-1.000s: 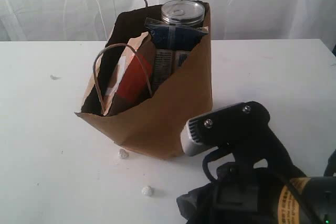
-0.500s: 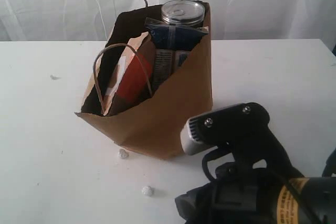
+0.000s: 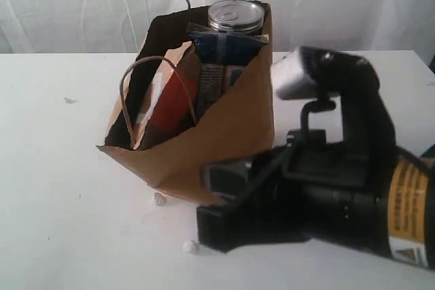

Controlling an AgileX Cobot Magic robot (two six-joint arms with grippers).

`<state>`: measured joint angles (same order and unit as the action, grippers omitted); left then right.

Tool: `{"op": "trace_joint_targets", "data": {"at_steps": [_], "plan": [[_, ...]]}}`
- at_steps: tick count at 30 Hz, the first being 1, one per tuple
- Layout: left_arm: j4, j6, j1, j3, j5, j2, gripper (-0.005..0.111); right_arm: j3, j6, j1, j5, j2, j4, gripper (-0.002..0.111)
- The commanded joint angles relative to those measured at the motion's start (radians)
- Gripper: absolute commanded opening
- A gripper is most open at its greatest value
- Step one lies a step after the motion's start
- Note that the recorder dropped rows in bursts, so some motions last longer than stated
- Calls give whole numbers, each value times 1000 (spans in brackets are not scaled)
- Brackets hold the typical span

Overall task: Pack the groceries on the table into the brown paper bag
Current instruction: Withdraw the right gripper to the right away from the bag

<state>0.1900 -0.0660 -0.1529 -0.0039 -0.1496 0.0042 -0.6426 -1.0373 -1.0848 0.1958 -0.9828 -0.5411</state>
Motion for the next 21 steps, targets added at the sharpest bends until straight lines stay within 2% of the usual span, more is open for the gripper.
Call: {"op": "trace_joint_targets", "data": {"at_steps": [1, 5, 7, 9, 14, 21], "plan": [[2, -4, 1, 4, 1, -4, 0, 5, 40, 102, -38, 63, -204, 13], [2, -4, 1, 4, 1, -4, 0, 14, 141, 185, -59, 145, -418, 13], [2, -4, 1, 4, 1, -4, 0, 48, 210, 246, -132, 204, -486, 13], [2, -4, 1, 4, 1, -4, 0, 102, 227, 316, -201, 261, -484, 13], [2, -4, 1, 4, 1, -4, 0, 394, 229, 562, -311, 528, -492, 13], [2, -4, 1, 4, 1, -4, 0, 540, 225, 702, -459, 717, -492, 13]]}}
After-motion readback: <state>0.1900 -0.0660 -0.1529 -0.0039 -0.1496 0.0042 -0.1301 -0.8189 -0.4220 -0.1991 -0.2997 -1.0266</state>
